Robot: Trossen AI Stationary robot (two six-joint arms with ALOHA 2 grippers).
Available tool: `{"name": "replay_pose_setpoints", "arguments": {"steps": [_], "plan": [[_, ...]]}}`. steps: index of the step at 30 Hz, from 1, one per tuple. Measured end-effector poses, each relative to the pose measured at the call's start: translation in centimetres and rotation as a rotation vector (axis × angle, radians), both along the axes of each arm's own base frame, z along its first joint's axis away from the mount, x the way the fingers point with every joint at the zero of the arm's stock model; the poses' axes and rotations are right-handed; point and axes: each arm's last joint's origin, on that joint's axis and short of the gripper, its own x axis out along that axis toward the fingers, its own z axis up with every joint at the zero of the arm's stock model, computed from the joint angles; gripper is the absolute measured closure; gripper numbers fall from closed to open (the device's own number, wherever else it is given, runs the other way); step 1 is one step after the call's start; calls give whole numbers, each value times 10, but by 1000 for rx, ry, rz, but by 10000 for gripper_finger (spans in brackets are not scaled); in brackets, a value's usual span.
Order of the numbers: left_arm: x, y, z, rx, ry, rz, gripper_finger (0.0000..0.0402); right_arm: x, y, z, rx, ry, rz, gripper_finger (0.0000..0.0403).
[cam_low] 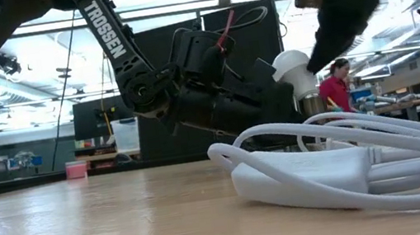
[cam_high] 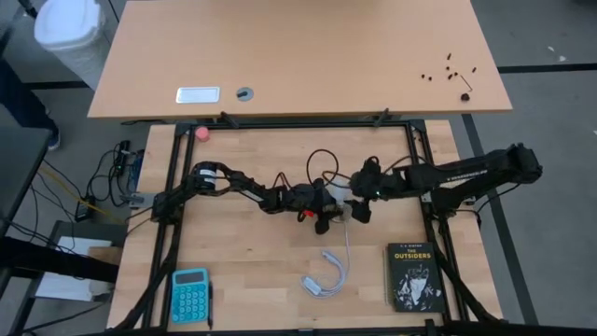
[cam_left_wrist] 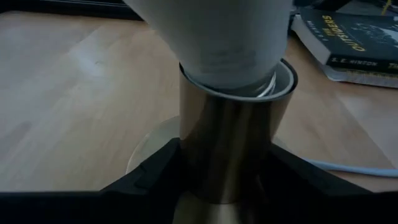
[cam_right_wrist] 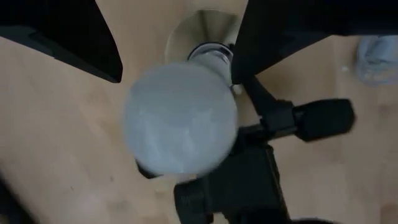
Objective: Screw lightbulb
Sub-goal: Insert the white lightbulb into the silver lamp
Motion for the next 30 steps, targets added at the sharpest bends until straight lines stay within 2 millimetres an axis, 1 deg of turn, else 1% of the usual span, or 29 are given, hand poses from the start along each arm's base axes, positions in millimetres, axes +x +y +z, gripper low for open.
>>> {"name": "replay_pose_setpoints", "arguments": {"steps": [3,8,11,15,18,26,30], "plan": [[0,0,0,9,0,-6,198,3,-5,3,74,74,20,84],[0,0,0,22,-5,-10,198,13,-10,-9,174,139,50,80],[0,0,0,21,-1,-11,198,11,-9,-11,209,164,25,80],[0,-1,-1,10,1,-56,198,10,-7,-8,212,151,44,80],[0,-3,-1,16,1,-92,198,10,-12,-9,222,156,45,80],[-1,-4,-1,21,9,-146,198,10,-27,-9,403,139,46,80],[-1,-4,-2,23,16,-152,198,19,-27,-3,410,135,50,80]]}}
